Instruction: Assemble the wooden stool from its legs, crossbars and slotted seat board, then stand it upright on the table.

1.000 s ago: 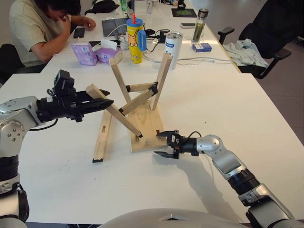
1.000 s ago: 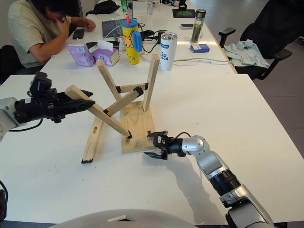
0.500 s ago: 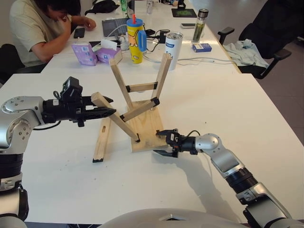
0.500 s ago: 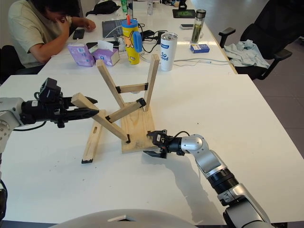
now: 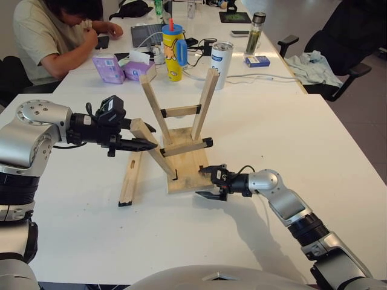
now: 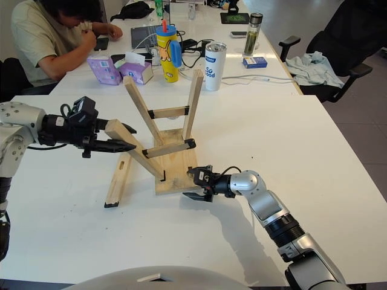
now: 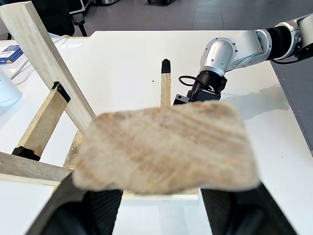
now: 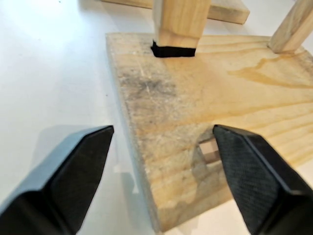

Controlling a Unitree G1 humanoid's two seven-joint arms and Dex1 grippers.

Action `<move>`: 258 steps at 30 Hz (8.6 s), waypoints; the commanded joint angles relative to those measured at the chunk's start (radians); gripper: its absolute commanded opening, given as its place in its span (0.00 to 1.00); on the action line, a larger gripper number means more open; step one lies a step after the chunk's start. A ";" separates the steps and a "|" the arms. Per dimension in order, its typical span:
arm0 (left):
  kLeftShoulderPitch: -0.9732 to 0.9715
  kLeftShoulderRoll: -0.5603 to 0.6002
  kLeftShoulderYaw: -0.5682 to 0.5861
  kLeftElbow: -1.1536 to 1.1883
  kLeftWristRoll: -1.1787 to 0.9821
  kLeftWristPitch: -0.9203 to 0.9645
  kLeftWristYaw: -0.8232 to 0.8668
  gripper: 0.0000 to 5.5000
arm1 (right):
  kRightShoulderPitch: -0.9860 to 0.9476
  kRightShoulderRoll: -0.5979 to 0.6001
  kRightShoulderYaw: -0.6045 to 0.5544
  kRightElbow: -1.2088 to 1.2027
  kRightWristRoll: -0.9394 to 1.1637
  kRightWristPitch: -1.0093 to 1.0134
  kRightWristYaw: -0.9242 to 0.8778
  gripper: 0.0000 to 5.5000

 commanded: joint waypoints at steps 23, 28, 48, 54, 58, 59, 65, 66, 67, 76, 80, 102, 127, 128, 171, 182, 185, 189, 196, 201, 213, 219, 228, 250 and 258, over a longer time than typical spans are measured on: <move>0.555 -0.018 0.277 -0.051 0.116 -0.012 0.361 0.84 | 0.111 0.102 0.019 0.020 -0.034 0.140 -0.135 0.68; 0.641 -0.277 0.351 -0.214 0.119 0.103 0.747 0.84 | 0.136 0.110 0.012 -0.024 -0.028 0.188 -0.168 0.68; 0.850 -0.552 0.233 -0.522 0.235 0.495 1.183 0.77 | 0.170 0.174 0.041 -0.113 0.003 0.323 -0.238 0.68; 0.812 -0.574 0.227 -0.487 0.243 0.487 1.196 0.62 | 0.156 0.170 0.056 -0.102 -0.004 0.317 -0.237 0.68; 0.777 -0.583 0.240 -0.454 0.238 0.500 1.193 0.51 | 0.154 0.173 0.067 -0.100 -0.004 0.319 -0.239 0.68; 0.770 -0.585 0.242 -0.443 0.238 0.500 1.192 0.48 | 0.152 0.174 0.069 -0.099 -0.003 0.320 -0.238 0.68; 0.767 -0.585 0.245 -0.376 0.245 0.468 1.178 0.38 | 0.146 0.174 0.069 -0.091 0.001 0.321 -0.236 0.68; 0.767 -0.582 0.249 -0.366 0.250 0.453 1.176 0.38 | 0.145 0.173 0.070 -0.086 -0.002 0.318 -0.234 0.68; 0.756 -0.579 0.257 -0.355 0.253 0.433 1.175 0.38 | 0.142 0.173 0.071 -0.080 -0.003 0.310 -0.232 0.68; 0.427 -0.520 0.430 -0.199 0.267 0.176 1.194 0.38 | 0.081 0.217 0.064 0.058 -0.012 0.229 -0.241 0.68; 0.277 -0.474 0.510 -0.181 0.226 0.065 1.157 0.38 | 0.102 0.191 0.043 0.011 -0.005 0.187 -0.237 0.68; 0.216 -0.503 0.183 -0.654 -0.831 0.374 1.046 0.38 | 0.305 -0.358 -0.809 -0.461 1.321 0.846 0.152 0.68; 0.449 -0.361 0.038 -0.532 -0.711 0.386 0.662 0.38 | 0.017 -0.351 -0.786 -0.256 1.675 1.037 -0.046 0.47; 0.461 -0.357 0.033 -0.534 -0.699 0.384 0.656 0.38 | 0.015 -0.351 -0.787 -0.249 1.674 1.041 -0.045 0.45; 0.520 -0.309 -0.261 -0.217 0.164 0.066 0.570 0.66 | -0.295 -0.148 -0.416 0.163 0.615 0.407 0.386 0.37; 0.544 -0.334 -0.263 -0.194 0.199 0.065 0.574 0.66 | -0.407 -0.193 -0.275 -0.006 0.453 0.367 0.447 0.37; 0.550 -0.347 -0.261 -0.192 0.201 0.067 0.586 0.66 | -0.378 -0.205 -0.229 -0.080 0.410 0.383 0.428 0.37; 0.554 -0.358 -0.258 -0.182 0.207 0.063 0.592 0.66 | -0.349 -0.212 -0.180 -0.135 0.378 0.435 0.377 0.37; 0.555 -0.383 -0.258 -0.176 0.218 0.062 0.602 0.66 | -0.319 -0.204 -0.134 -0.229 0.386 0.514 0.308 0.37; 0.566 -0.397 -0.260 -0.170 0.224 0.066 0.616 0.66 | -0.292 -0.219 -0.134 -0.297 0.418 0.519 0.319 0.37; 0.551 -0.411 -0.268 -0.145 0.238 0.072 0.615 0.66 | -0.344 -0.147 -0.133 -0.232 0.426 0.599 0.238 0.37; 0.541 -0.427 -0.253 -0.123 0.266 0.018 0.645 0.66 | -0.362 -0.129 -0.133 -0.192 0.421 0.629 0.228 0.37; 0.714 -0.479 -0.035 -0.587 0.367 -0.381 0.830 0.66 | -0.361 -0.150 -0.124 -0.217 0.389 0.667 0.172 0.37; 0.500 -0.468 -0.263 -0.234 1.230 -0.387 0.962 0.66 | -0.419 -0.075 -0.043 -0.121 0.372 0.713 0.110 0.37; 0.230 -0.690 0.107 -0.467 0.860 -0.255 1.084 0.66 | -0.401 -0.066 -0.056 -0.112 0.341 0.607 0.099 0.37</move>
